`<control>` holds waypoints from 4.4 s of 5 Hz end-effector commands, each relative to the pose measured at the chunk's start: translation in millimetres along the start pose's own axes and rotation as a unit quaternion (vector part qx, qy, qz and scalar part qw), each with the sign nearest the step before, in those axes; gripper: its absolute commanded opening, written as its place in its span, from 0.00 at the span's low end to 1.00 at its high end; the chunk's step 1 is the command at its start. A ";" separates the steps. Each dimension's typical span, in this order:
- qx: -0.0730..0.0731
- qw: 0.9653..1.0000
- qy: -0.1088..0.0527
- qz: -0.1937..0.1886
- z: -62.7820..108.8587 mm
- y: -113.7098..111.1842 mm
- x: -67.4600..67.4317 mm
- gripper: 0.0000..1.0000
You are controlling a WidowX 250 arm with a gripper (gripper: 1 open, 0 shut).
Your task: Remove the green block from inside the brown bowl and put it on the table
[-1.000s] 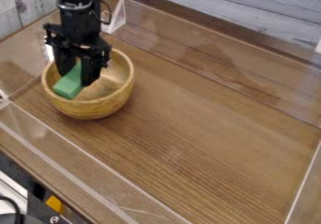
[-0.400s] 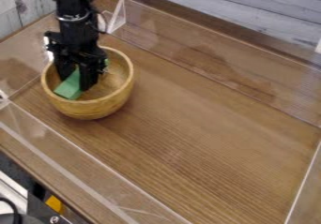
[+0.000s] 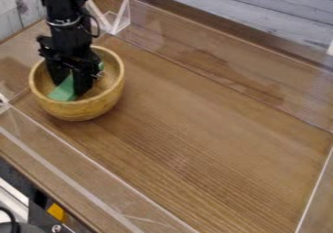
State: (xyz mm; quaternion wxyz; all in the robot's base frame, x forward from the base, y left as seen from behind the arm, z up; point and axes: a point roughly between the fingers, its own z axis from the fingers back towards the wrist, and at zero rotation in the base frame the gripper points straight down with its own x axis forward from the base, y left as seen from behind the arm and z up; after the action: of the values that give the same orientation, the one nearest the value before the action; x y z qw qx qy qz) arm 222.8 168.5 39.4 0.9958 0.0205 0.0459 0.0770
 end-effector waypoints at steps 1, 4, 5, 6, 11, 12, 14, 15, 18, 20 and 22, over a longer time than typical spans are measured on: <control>0.003 0.999 -0.012 0.041 13.5 7.0 -5.1 0.00; -0.004 0.999 -0.015 0.034 17.3 0.1 10.8 0.00; -0.005 1.000 -0.018 -0.001 26.7 -17.7 7.4 0.00; -0.004 0.999 -0.020 -0.035 36.0 -34.8 3.9 0.00; -0.010 0.995 -0.047 -0.083 74.7 -40.1 14.9 0.00; -0.012 0.995 -0.054 -0.086 86.0 -60.3 10.1 0.00; -0.012 0.992 -0.050 -0.120 70.1 -117.3 -4.3 0.00; -0.013 0.991 -0.050 -0.126 55.8 -133.4 -6.4 0.00; -0.015 0.990 -0.056 -0.131 41.0 -152.7 2.9 0.00; -0.014 0.989 -0.059 -0.131 34.2 -159.0 0.2 0.00; -0.011 0.988 -0.062 -0.139 20.4 -166.1 3.3 0.00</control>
State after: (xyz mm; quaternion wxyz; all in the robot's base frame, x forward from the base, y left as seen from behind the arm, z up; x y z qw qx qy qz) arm 243.4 3.9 41.8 0.9979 0.0035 0.0087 -0.0647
